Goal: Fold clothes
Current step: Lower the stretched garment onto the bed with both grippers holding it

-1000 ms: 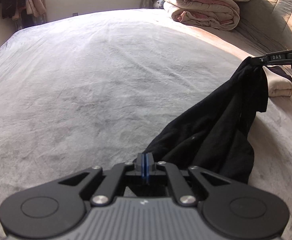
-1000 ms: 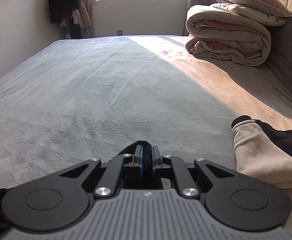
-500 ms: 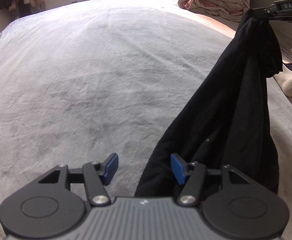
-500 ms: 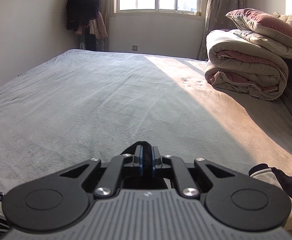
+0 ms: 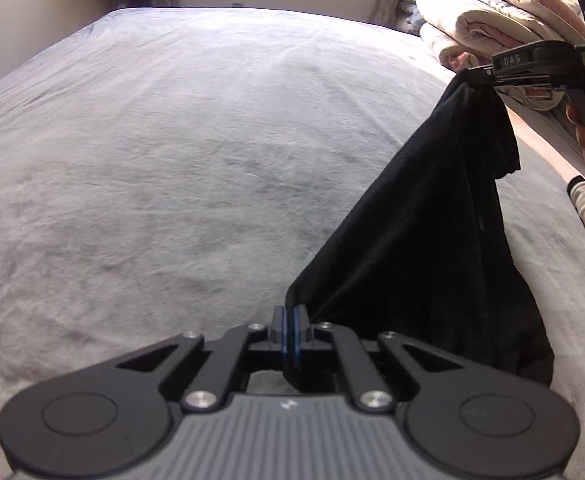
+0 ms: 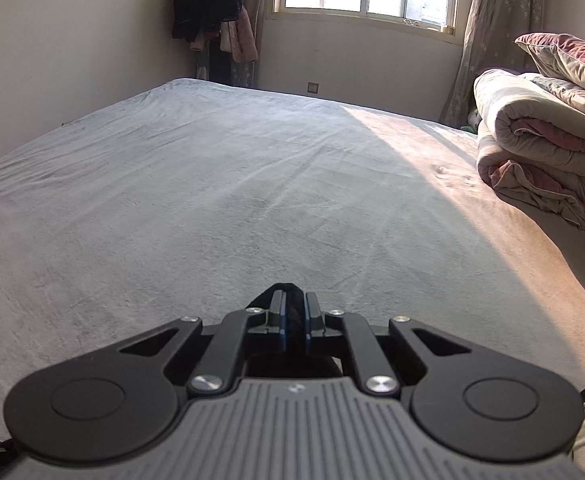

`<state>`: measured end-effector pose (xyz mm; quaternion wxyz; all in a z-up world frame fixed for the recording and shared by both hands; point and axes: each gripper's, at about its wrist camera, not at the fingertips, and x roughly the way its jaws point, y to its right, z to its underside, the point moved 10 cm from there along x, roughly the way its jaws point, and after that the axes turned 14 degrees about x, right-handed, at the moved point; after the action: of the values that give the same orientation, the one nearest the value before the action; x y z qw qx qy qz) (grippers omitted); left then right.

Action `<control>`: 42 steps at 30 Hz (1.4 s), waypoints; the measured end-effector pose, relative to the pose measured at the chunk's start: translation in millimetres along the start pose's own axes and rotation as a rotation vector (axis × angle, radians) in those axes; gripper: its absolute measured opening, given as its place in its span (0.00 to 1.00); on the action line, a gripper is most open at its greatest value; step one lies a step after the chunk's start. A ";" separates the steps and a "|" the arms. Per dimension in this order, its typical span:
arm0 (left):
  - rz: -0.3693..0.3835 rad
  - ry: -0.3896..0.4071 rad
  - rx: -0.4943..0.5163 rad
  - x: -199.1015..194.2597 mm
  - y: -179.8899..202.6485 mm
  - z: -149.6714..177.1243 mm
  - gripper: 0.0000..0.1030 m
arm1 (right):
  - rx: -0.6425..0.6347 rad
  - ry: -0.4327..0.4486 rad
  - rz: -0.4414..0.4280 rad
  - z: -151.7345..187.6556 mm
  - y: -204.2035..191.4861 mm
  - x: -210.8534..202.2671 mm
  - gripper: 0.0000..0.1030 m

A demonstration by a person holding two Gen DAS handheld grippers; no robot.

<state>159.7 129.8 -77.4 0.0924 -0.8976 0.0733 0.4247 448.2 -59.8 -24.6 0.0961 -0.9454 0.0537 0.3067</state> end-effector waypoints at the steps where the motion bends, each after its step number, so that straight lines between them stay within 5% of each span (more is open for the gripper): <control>1: -0.027 0.001 -0.013 -4.7 -7.5 2.9 0.03 | -0.005 -0.006 -0.006 1.6 -6.0 4.6 0.10; 7: 0.023 -0.062 -0.152 13.5 -28.7 28.2 0.05 | 0.002 -0.064 -0.032 21.4 -21.4 5.8 0.14; 12: 0.069 -0.077 -0.207 24.8 -31.9 32.9 0.14 | 0.008 -0.111 -0.053 37.9 -33.8 6.2 0.60; 19: 0.090 -0.067 -0.222 24.8 -30.4 31.7 0.19 | 0.162 -0.273 -0.047 96.8 6.9 -26.3 0.60; 28: 0.107 -0.061 -0.215 27.7 -26.1 30.7 0.18 | 0.178 -0.469 -0.021 168.4 4.1 -32.1 0.24; 30: 0.110 -0.062 -0.211 27.4 -25.9 30.7 0.17 | 0.150 -0.482 -0.025 171.7 -0.3 -32.1 0.04; 33: 0.122 -0.064 -0.211 26.7 -25.4 30.9 0.08 | 0.102 -0.473 0.031 166.5 4.3 -28.9 0.03; 42: 0.184 -0.060 -0.220 24.6 -19.1 29.7 0.07 | 0.035 -0.354 0.230 118.3 49.1 -1.8 0.03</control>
<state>156.9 153.8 -113.0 -0.0437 -0.8788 0.1055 0.4634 371.6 -82.2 -124.7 0.0846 -0.8627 0.1490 0.4759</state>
